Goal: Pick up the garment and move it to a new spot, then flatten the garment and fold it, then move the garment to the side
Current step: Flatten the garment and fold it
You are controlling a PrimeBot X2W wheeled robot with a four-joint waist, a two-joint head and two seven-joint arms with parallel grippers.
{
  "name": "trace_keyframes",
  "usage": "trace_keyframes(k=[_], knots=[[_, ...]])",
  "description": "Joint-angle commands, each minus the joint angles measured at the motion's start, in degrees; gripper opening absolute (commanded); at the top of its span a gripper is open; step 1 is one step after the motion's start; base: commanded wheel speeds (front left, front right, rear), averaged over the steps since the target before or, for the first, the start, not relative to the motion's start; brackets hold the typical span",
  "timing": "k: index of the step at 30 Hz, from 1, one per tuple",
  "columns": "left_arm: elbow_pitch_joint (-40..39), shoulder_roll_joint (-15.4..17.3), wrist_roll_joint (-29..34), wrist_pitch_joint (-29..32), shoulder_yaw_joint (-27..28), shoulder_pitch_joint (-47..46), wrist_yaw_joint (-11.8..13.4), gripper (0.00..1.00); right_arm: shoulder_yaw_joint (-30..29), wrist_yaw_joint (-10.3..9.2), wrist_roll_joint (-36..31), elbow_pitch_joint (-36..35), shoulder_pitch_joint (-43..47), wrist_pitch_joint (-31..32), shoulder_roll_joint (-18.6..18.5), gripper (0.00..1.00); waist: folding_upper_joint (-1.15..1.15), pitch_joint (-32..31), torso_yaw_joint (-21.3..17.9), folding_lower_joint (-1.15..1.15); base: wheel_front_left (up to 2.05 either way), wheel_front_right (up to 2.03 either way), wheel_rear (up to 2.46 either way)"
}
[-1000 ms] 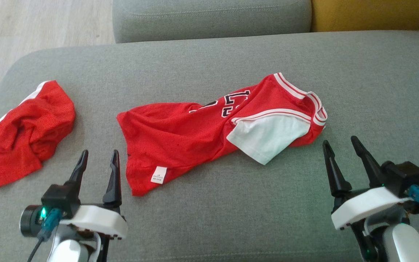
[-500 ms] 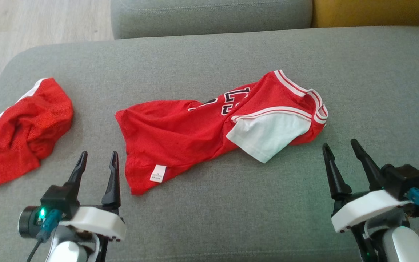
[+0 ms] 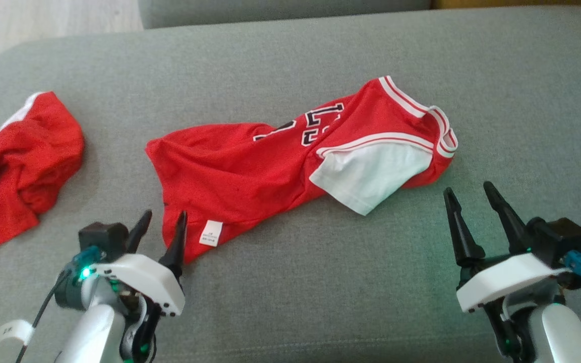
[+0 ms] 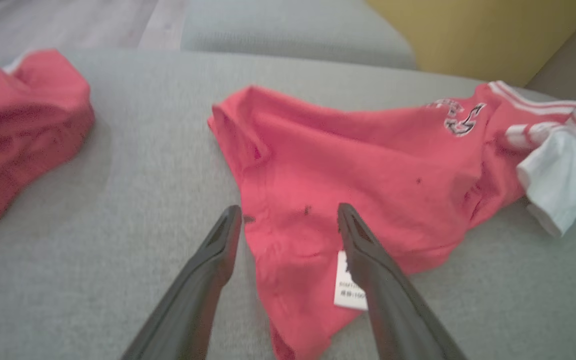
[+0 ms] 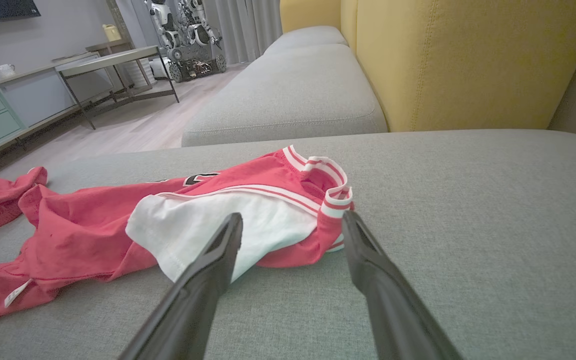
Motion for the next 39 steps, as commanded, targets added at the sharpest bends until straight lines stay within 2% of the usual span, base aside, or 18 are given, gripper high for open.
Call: trace_keyframes(k=[1,10,11,12,16,23,35,36,37,38,39], knots=[[-0.09,0.82,-0.59,0.32,1.63,-3.24,-0.49,1.00,1.44,-0.04,0.35,-1.76,-2.42,-0.59,-0.38,1.00,0.00,0.82,-0.65,0.00,0.00,0.00,0.00],[9.61,-0.31,-3.24,0.36,1.85,-7.15,-2.62,1.00,1.52,-0.04,1.00,-0.56,-3.19,-1.02,-0.32,1.00,0.00,2.95,-2.09,0.00,0.00,0.00,0.00],[10.17,-0.36,-3.27,0.29,1.68,-7.47,-2.86,0.46,1.50,-0.04,1.12,-0.33,-3.19,-0.92,-0.30,1.00,0.00,3.05,-2.10,0.00,0.00,0.00,0.00],[10.68,-0.44,-3.42,0.32,1.53,-7.71,-3.12,0.00,1.52,-0.04,1.21,-0.13,-3.24,-0.95,-0.28,1.00,0.00,3.14,-2.10,0.00,0.00,0.00,0.00],[11.92,-0.52,-3.47,-0.32,1.09,-8.62,-3.60,0.00,2.39,-0.04,2.06,1.81,-3.73,-0.83,-0.27,1.00,0.00,3.50,-1.61,0.00,0.00,0.00,0.00],[12.70,-1.21,-2.86,-2.03,-0.01,-10.39,-3.86,0.00,6.92,-0.04,5.35,9.46,-6.71,-1.71,-0.12,1.00,0.00,4.49,0.59,0.00,0.00,0.00,0.00],[13.35,-2.64,-1.78,-4.52,-2.32,-13.25,-4.19,0.00,14.44,-0.04,13.52,26.50,-16.67,-5.24,1.54,1.00,0.00,6.91,4.21,0.00,0.00,0.00,0.00],[13.35,-2.66,-1.76,-4.75,-2.38,-13.31,-4.15,0.00,14.98,-0.04,13.97,27.23,-17.10,-5.45,1.60,0.47,0.00,6.96,4.30,0.00,0.00,0.00,0.00],[13.31,-2.65,-1.71,-5.02,-2.43,-13.34,-4.05,0.00,15.47,-0.04,14.31,27.82,-17.43,-5.70,1.60,0.13,0.00,6.99,4.37,0.00,0.00,0.00,0.00],[13.18,-2.62,-1.67,-5.41,-2.41,-13.34,-3.95,0.00,15.84,-0.04,14.67,28.23,-17.65,-5.96,1.49,0.00,0.00,7.01,4.40,0.00,0.00,0.00,0.00],[12.96,-2.52,-1.58,-5.95,-2.37,-13.34,-3.80,0.00,16.21,-0.04,14.89,28.33,-17.81,-6.44,1.25,0.00,0.00,7.00,4.40,0.00,0.00,0.00,0.00]])
